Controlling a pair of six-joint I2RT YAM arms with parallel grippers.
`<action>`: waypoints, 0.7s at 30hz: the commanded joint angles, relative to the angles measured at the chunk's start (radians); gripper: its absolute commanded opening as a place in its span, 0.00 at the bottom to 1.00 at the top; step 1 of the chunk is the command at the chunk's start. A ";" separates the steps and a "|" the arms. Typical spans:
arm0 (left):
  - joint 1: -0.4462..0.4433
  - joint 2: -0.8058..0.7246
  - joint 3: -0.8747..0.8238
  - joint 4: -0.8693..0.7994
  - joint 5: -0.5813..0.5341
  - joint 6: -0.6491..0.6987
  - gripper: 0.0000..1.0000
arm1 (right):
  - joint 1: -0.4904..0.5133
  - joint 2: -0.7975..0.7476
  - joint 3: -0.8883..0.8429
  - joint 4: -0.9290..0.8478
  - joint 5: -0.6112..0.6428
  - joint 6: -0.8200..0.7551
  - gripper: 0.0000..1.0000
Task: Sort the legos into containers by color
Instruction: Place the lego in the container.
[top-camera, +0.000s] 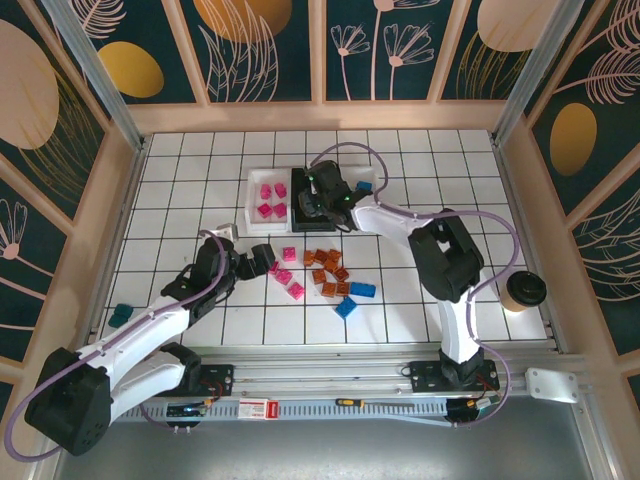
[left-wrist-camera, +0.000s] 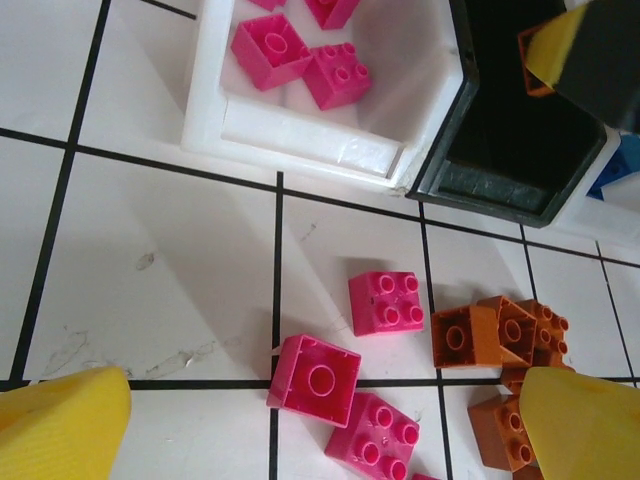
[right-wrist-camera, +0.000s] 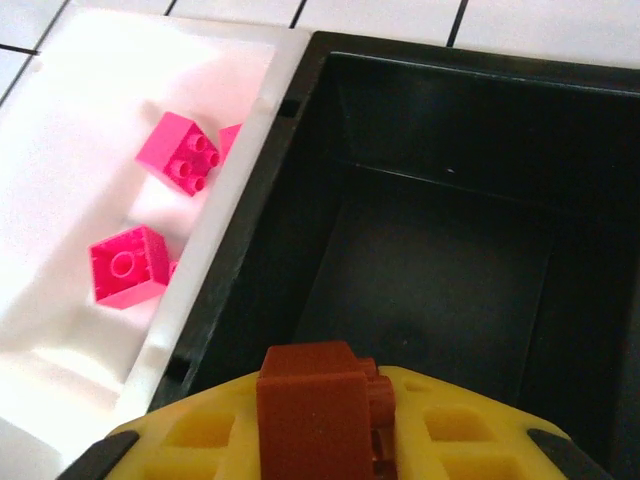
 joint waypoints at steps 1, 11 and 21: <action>-0.019 0.008 -0.008 -0.001 0.025 -0.007 0.99 | -0.006 0.029 0.076 -0.033 0.014 0.022 0.45; -0.074 0.062 0.009 -0.033 -0.044 0.002 0.83 | 0.005 -0.113 -0.027 0.042 -0.007 0.042 0.60; -0.102 0.291 0.088 0.038 -0.108 0.087 0.83 | 0.041 -0.325 -0.285 0.118 0.010 0.060 0.59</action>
